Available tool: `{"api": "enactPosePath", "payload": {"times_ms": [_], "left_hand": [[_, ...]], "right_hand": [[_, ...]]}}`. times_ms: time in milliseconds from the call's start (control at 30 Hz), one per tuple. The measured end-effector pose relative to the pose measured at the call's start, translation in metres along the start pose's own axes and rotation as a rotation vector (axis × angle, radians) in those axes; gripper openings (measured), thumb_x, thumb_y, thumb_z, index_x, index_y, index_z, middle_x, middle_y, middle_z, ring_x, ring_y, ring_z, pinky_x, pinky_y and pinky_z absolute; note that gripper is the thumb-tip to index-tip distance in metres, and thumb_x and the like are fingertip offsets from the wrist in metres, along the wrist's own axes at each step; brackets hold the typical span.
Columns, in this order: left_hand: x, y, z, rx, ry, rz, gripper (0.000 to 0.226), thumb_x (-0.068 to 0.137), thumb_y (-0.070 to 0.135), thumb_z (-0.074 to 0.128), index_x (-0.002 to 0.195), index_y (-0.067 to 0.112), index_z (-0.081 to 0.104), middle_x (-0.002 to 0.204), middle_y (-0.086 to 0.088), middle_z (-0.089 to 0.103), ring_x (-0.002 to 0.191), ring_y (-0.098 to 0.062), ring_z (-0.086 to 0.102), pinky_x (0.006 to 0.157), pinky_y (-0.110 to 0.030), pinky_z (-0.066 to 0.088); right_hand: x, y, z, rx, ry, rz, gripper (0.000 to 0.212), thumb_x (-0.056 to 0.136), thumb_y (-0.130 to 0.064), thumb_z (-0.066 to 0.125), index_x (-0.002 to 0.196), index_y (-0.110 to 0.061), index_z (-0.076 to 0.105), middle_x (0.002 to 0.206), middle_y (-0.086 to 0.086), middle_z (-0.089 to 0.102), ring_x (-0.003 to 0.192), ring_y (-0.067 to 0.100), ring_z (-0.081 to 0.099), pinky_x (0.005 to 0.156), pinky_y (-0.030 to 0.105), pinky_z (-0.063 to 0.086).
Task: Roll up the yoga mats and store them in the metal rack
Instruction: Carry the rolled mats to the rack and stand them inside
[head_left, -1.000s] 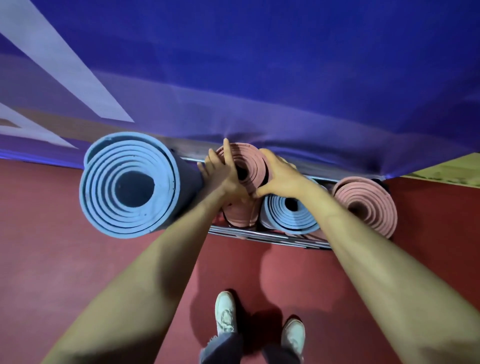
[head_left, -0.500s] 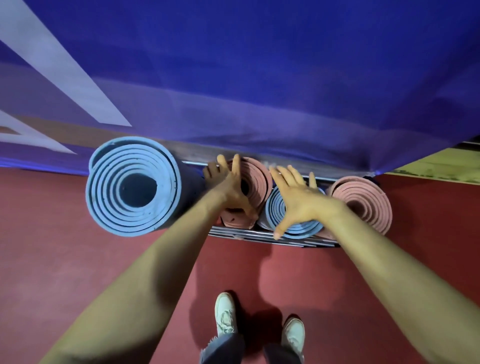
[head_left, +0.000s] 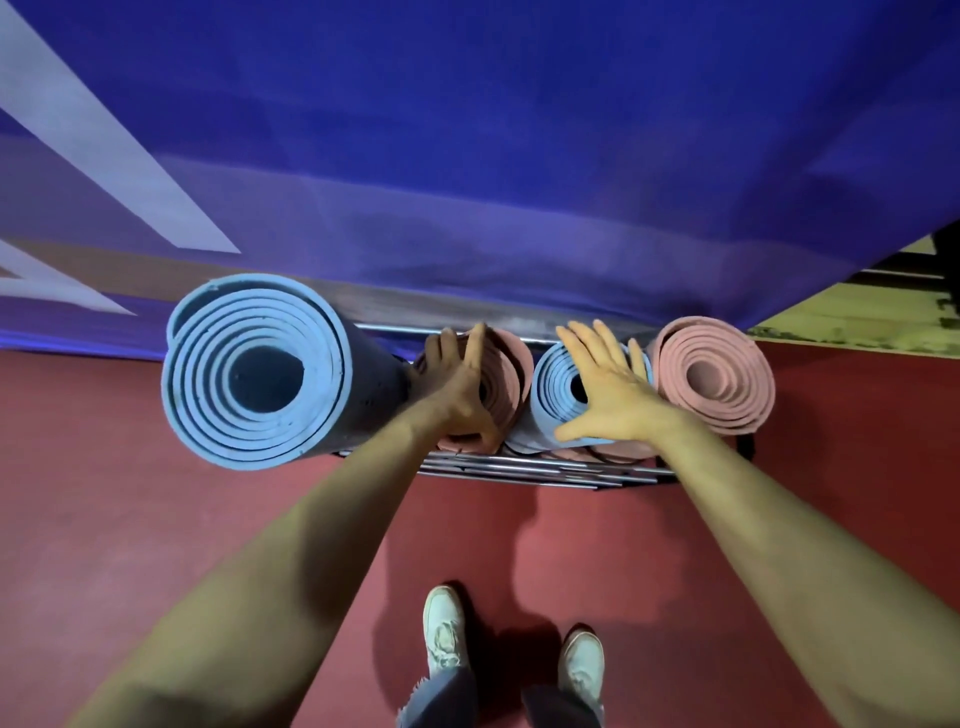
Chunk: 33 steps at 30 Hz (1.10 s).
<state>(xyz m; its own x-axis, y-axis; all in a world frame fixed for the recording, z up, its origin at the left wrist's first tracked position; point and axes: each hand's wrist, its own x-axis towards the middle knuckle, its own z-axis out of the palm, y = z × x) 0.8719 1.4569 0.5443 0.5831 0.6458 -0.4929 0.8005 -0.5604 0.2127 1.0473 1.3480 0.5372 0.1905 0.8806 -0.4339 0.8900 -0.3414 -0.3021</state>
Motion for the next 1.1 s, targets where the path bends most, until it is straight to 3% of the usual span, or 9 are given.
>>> {"api": "enactPosePath", "payload": {"times_ms": [100, 200, 333, 467, 633, 767, 867, 967, 1100], "left_hand": [[-0.003, 0.002, 0.002, 0.008, 0.068, 0.036, 0.134, 0.045, 0.036, 0.085, 0.15, 0.022, 0.004, 0.134, -0.014, 0.026, 0.126, -0.034, 0.025, 0.104, -0.046, 0.025], [-0.001, 0.0, 0.001, 0.03, 0.156, 0.15, 0.125, 0.05, 0.038, 0.083, 0.148, 0.02, 0.009, 0.139, -0.011, 0.024, 0.133, -0.032, 0.02, 0.112, -0.046, 0.014], [0.006, -0.005, 0.004, 0.072, 0.092, 0.198, 0.122, 0.059, 0.044, 0.08, 0.151, 0.014, 0.006, 0.156, -0.011, 0.008, 0.145, -0.028, 0.004, 0.117, -0.044, 0.007], [0.008, -0.004, 0.005, 0.061, 0.124, 0.193, 0.131, 0.052, 0.043, 0.084, 0.152, 0.015, 0.003, 0.156, -0.007, 0.012, 0.144, -0.024, 0.008, 0.117, -0.04, 0.009], [0.002, -0.002, 0.005, 0.023, 0.064, 0.164, 0.133, 0.059, 0.039, 0.083, 0.151, 0.012, -0.009, 0.16, -0.006, -0.006, 0.147, -0.021, -0.009, 0.118, -0.041, -0.001], [-0.006, -0.004, 0.003, 0.039, -0.001, 0.127, 0.134, 0.063, 0.048, 0.08, 0.15, 0.009, -0.013, 0.159, -0.008, -0.015, 0.146, -0.023, -0.016, 0.118, -0.045, -0.006], [-0.017, -0.005, 0.001, 0.027, 0.073, 0.133, 0.128, 0.063, 0.052, 0.078, 0.15, 0.005, -0.003, 0.159, -0.013, -0.003, 0.147, -0.027, -0.005, 0.118, -0.044, 0.0], [-0.037, 0.0, -0.01, -0.057, 0.177, 0.211, 0.104, 0.074, 0.039, 0.073, 0.148, -0.002, 0.012, 0.152, -0.019, 0.019, 0.141, -0.031, 0.017, 0.112, -0.032, 0.004], [-0.066, 0.01, -0.032, -0.293, 0.261, 0.247, 0.075, 0.082, 0.023, 0.069, 0.143, 0.002, 0.031, 0.146, -0.016, 0.037, 0.134, -0.028, 0.034, 0.106, -0.024, 0.018]], "right_hand": [[0.001, 0.001, 0.0, -0.006, -0.008, -0.002, 0.123, 0.061, -0.045, 0.078, 0.151, -0.027, -0.005, 0.158, -0.01, -0.009, 0.144, 0.015, -0.017, 0.114, 0.05, -0.008], [0.006, 0.007, -0.007, -0.005, -0.022, 0.003, 0.123, 0.062, -0.043, 0.079, 0.151, -0.028, -0.004, 0.158, -0.01, -0.008, 0.144, 0.014, -0.014, 0.114, 0.05, -0.007], [0.009, 0.001, -0.002, -0.004, -0.005, 0.007, 0.123, 0.062, -0.045, 0.079, 0.151, -0.028, -0.005, 0.158, -0.008, -0.009, 0.144, 0.016, -0.017, 0.113, 0.053, -0.01], [0.008, -0.003, -0.001, -0.009, -0.032, 0.019, 0.119, 0.064, -0.044, 0.077, 0.149, -0.038, -0.006, 0.157, -0.003, -0.013, 0.142, 0.021, -0.023, 0.111, 0.057, -0.014], [0.005, -0.005, -0.005, -0.041, -0.057, 0.026, 0.117, 0.065, -0.044, 0.076, 0.148, -0.04, -0.007, 0.157, -0.001, -0.018, 0.141, 0.023, -0.025, 0.112, 0.057, -0.012], [-0.003, -0.01, -0.003, -0.032, -0.064, 0.017, 0.122, 0.063, -0.051, 0.079, 0.148, -0.04, -0.009, 0.157, -0.001, -0.02, 0.142, 0.022, -0.025, 0.112, 0.054, -0.011], [-0.013, -0.018, -0.004, 0.0, -0.071, 0.053, 0.124, 0.062, -0.052, 0.08, 0.149, -0.037, -0.007, 0.157, 0.001, -0.02, 0.142, 0.023, -0.023, 0.112, 0.054, -0.01], [-0.028, -0.027, -0.013, 0.024, -0.049, 0.103, 0.118, 0.066, -0.048, 0.079, 0.15, -0.032, -0.002, 0.158, 0.002, -0.014, 0.144, 0.022, -0.018, 0.114, 0.052, -0.005], [-0.049, -0.035, -0.032, 0.093, 0.072, 0.176, 0.095, 0.074, -0.042, 0.075, 0.149, -0.021, 0.02, 0.156, 0.006, 0.012, 0.145, 0.023, -0.001, 0.117, 0.043, 0.008]]}}
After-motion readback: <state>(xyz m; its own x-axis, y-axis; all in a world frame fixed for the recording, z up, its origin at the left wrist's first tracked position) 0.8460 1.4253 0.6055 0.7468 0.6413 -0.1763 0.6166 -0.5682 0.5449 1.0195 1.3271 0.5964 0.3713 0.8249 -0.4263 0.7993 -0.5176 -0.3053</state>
